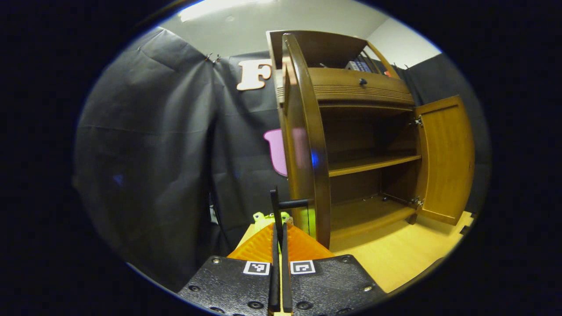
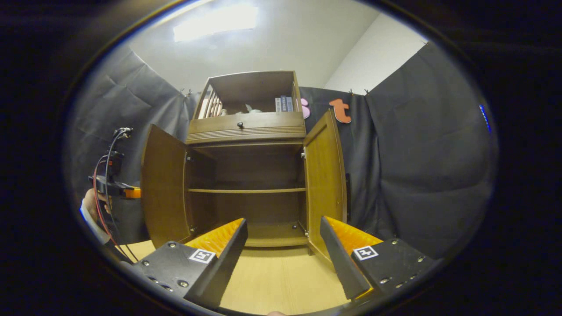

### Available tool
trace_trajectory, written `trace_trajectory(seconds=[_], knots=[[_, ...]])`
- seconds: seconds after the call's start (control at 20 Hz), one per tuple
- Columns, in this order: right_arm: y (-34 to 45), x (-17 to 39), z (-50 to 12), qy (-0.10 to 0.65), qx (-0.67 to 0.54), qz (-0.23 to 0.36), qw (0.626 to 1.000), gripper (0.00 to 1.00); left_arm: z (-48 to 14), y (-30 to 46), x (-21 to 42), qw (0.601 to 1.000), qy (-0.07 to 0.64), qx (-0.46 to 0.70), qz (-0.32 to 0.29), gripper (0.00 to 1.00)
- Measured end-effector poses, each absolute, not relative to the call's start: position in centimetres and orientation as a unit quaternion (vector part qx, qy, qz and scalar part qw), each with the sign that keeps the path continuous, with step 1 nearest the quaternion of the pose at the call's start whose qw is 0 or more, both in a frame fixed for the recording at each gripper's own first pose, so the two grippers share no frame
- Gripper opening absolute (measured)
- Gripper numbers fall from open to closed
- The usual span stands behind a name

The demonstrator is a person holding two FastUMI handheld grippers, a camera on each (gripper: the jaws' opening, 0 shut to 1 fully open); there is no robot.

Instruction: Open the right door of the double-door shoe cabinet with the right hand, and open the left door with the left hand.

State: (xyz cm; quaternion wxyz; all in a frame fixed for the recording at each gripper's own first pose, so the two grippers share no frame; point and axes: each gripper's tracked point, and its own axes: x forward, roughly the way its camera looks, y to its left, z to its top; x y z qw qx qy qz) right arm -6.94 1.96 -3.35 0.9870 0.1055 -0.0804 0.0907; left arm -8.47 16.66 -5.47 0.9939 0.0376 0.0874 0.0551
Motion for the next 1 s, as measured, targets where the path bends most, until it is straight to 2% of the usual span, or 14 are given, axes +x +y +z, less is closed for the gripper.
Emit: trace_trajectory(seconds=[0.05, 0.3, 0.35, 0.4, 0.5, 0.55, 0.6, 0.65, 0.7, 0.75, 0.8, 0.85, 0.95, 1.0], knots=[[2.5, -6.9, -3.5, -0.079, 0.102, 0.094, 0.987, 0.98, -5.3, 17.0, -8.4, 0.994, 0.096, 0.019, 0.049, 0.03], [4.6, -6.6, -3.9, -0.072, 0.087, 0.111, 0.987, 0.98, -5.3, 18.8, -8.4, 0.994, 0.108, 0.004, 0.019, 0.03], [4.6, -6.8, -4.2, -0.069, 0.084, 0.114, 0.988, 0.98, -5.3, 19.0, -8.4, 0.994, 0.109, 0.006, 0.017, 0.00], [4.8, -6.8, -4.5, -0.064, 0.082, 0.116, 0.988, 0.94, -5.4, 18.9, -8.4, 0.994, 0.109, 0.010, 0.014, 0.03], [5.1, -6.6, -4.9, -0.059, 0.077, 0.119, 0.988, 0.94, -5.4, 18.9, -8.4, 0.994, 0.111, 0.016, 0.013, 0.03], [5.1, -6.6, -5.0, -0.057, 0.076, 0.119, 0.988, 0.98, -5.4, 19.0, -8.4, 0.994, 0.110, 0.018, 0.015, 0.03], [5.1, -6.6, -4.9, -0.056, 0.076, 0.119, 0.988, 0.98, -5.4, 19.0, -8.4, 0.994, 0.110, 0.017, 0.015, 0.01], [4.8, -6.6, -5.1, -0.057, 0.077, 0.119, 0.988, 0.94, -5.4, 19.1, -8.5, 0.994, 0.109, 0.015, 0.018, 0.03], [4.6, -6.6, -5.1, -0.058, 0.078, 0.118, 0.988, 0.98, -5.3, 19.2, -8.5, 0.994, 0.108, 0.015, 0.020, 0.06], [4.2, -6.8, -5.2, -0.059, 0.080, 0.117, 0.988, 0.94, -5.3, 19.3, -8.6, 0.994, 0.106, 0.014, 0.021, 0.07], [4.0, -7.0, -5.2, -0.060, 0.081, 0.116, 0.988, 0.94, -5.1, 19.4, -8.8, 0.994, 0.102, 0.013, 0.020, 0.08], [3.8, -7.0, -5.3, -0.061, 0.083, 0.114, 0.988, 0.98, -4.9, 19.3, -9.0, 0.995, 0.100, 0.015, 0.018, 0.08], [3.3, -7.0, -5.3, -0.061, 0.085, 0.112, 0.988, 0.98, -4.4, 19.3, -9.6, 0.996, 0.088, 0.020, 0.017, 0.08], [3.1, -7.0, -5.4, -0.059, 0.082, 0.112, 0.989, 0.98, -4.0, 19.5, -10.1, 0.996, 0.085, 0.023, 0.021, 0.16]])
